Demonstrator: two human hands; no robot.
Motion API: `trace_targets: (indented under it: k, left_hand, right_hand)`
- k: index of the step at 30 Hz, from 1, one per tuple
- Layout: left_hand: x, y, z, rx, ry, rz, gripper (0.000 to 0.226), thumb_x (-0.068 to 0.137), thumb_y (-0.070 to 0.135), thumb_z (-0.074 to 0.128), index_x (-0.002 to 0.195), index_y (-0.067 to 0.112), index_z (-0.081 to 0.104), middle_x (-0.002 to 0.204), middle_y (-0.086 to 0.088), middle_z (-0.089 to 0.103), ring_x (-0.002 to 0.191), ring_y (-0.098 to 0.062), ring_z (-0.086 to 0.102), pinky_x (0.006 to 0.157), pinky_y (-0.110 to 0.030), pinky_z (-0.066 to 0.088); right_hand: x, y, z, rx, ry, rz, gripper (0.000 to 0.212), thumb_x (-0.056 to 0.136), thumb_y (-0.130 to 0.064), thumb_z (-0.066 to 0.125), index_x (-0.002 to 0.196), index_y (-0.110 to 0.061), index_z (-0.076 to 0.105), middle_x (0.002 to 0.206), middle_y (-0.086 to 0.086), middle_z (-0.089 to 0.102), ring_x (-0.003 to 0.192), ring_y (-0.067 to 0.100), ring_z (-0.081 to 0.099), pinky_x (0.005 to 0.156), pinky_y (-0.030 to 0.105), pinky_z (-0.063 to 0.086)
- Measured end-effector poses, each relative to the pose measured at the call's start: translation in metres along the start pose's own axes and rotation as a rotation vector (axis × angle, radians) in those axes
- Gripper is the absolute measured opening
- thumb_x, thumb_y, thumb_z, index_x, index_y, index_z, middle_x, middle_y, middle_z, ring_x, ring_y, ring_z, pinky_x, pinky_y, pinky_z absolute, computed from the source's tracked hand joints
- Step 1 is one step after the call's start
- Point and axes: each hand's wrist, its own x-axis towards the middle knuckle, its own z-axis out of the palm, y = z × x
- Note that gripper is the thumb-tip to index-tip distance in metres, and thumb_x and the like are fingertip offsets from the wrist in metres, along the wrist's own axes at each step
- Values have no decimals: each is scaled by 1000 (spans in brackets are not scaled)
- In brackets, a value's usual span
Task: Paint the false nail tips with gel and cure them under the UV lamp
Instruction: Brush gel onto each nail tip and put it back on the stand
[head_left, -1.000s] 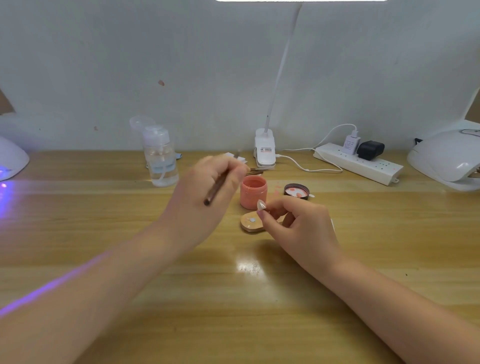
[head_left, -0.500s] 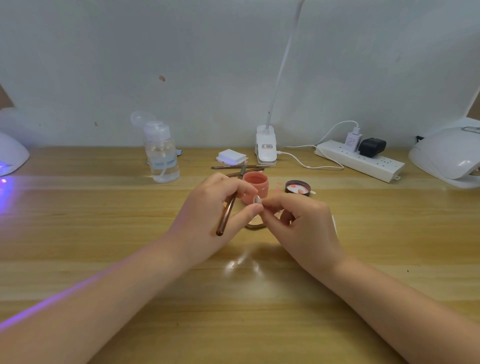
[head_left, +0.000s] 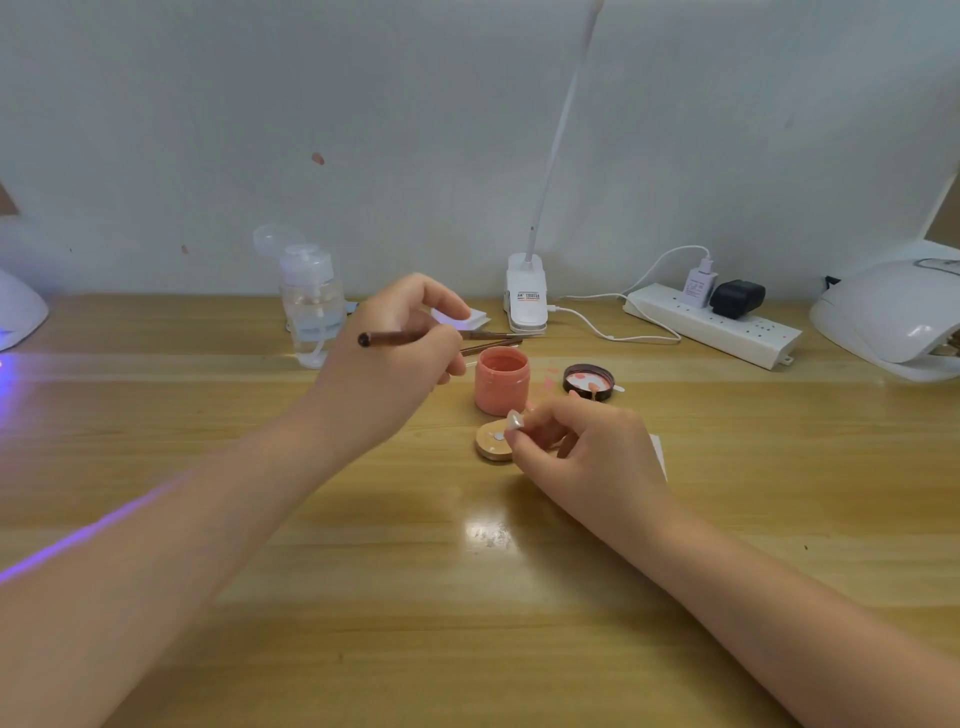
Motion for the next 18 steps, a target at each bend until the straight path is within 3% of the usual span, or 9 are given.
trace_targets:
  k: [3,6,9,13,18]
  left_hand:
    - [18,4,-1,75,-4,-38,9,82,14,59,79,14,68,62,3,70,59,-8,64,58,-27,55]
    - [37,7,3,156,1,-43,12,84,8,58,76,8,67,59,1,70,52,-7,63,52,-23,55]
    - [52,9,10,284,-51,-33,17,84,9,56,75,5,69,60,1,70,55,-10,64,58,-29,57]
    - [67,9,22,357,-153,-89,19,81,11,55,72,4,70,60,1,70,65,-19,69,65,-37,61]
    - [78,7,34,410,-224,-181,20,84,11,53,78,2,70,63,-4,72,67,-22,72,63,-32,62]
  right_hand:
    - [0,1,2,-18,-66,50,6,79,-33,74,76,-29,71,61,-16,63,53,1,51,56,20,36]
    - [0,1,2,-66,-107,51,5,81,-33,73,80,-28,73,67,-17,66,55,-11,50,58,15,33]
    - [0,2,3,-61,-118,42,4,82,-27,74,83,-23,76,68,-17,66,59,-21,48,61,7,30]
    - [2,2,2,-36,-112,20,5,81,-22,76,83,-18,77,75,-8,72,61,-23,49,63,3,34]
    - [2,1,2,-23,-113,-2,4,81,-19,76,83,-16,77,80,-2,74,61,-22,50,64,3,32]
